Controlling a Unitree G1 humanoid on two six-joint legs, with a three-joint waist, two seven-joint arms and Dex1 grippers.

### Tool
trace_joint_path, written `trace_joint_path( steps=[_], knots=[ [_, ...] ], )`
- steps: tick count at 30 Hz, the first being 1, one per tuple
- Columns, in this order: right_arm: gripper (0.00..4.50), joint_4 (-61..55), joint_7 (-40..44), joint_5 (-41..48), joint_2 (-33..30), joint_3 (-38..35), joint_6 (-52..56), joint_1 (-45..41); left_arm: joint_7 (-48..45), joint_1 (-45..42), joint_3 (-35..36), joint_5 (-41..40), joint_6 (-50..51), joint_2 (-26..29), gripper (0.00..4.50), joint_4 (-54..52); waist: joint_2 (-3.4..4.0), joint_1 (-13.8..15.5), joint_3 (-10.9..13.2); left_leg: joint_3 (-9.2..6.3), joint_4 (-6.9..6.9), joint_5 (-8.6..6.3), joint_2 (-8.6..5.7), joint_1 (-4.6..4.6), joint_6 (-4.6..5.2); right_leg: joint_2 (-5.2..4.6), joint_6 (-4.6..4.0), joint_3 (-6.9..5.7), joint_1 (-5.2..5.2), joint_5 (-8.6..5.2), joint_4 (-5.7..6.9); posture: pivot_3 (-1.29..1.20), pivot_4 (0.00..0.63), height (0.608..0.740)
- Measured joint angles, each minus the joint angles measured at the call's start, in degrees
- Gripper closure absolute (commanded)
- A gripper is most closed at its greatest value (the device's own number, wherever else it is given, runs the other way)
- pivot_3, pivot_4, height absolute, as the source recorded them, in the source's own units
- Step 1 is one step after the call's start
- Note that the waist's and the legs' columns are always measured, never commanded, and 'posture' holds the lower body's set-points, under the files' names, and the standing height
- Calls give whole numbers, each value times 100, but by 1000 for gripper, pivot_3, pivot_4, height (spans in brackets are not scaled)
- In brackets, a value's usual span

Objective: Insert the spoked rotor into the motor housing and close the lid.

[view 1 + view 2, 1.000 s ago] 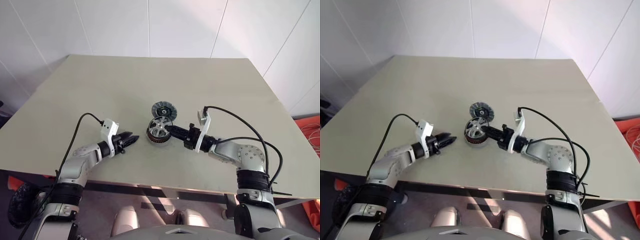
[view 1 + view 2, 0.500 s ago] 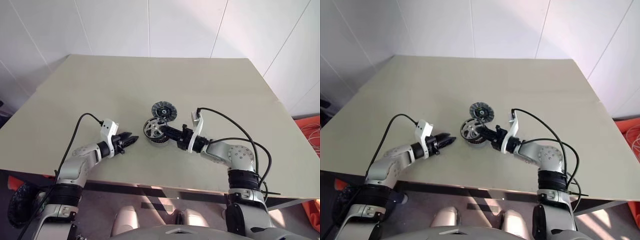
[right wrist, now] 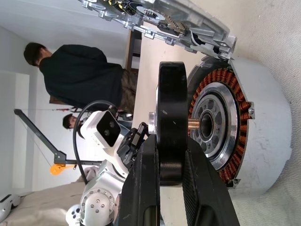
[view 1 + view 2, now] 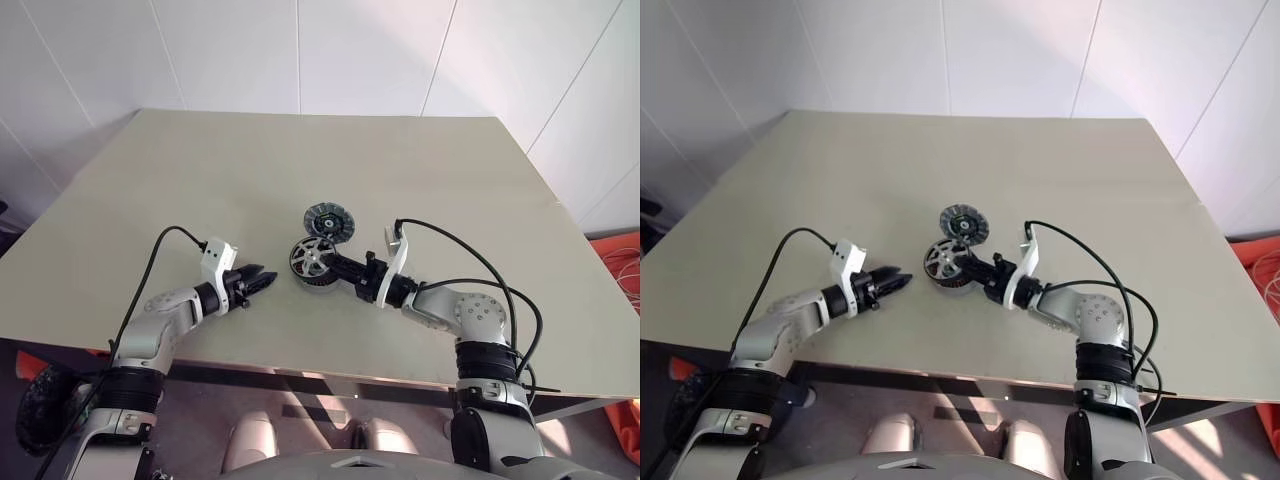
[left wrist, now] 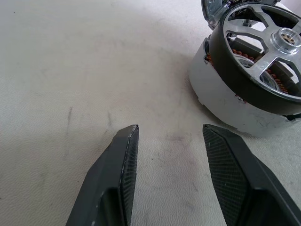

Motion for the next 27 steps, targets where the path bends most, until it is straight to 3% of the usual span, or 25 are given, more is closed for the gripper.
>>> trace_joint_path(
  steps=[12, 24, 25, 27],
  knots=[
    [4175, -25, 187, -120, -1, -38, -2, 117, -1, -3, -3, 3, 5, 0, 2201, 4, -1, 2, -1, 0, 1, 0, 0, 1, 0, 0, 0, 0, 6, 0, 0, 0, 0, 740],
    [257, -204, 429, -340, -53, -55, -154, 112, 0, -17, -4, 13, 5, 0, 2201, 40, -14, -9, -9, 0, 1, 1, 2, 19, -2, 0, 33, 1, 19, -19, 1, 0, 0, 740],
    [11, -247, 451, -340, -61, -52, -152, 113, 0, -18, -3, 14, 5, 0, 2201, 42, -14, -12, -9, 0, 1, 2, 2, 21, -3, 0, 33, 1, 20, -19, 2, 0, 0, 740],
    [11, -336, 466, -345, -80, -45, -152, 118, 0, -25, -4, 14, 4, 0, 2201, 42, -14, -8, -9, 0, 0, 2, 3, 23, -4, 0, 34, 1, 22, -20, 2, 0, 0, 740]
  ],
)
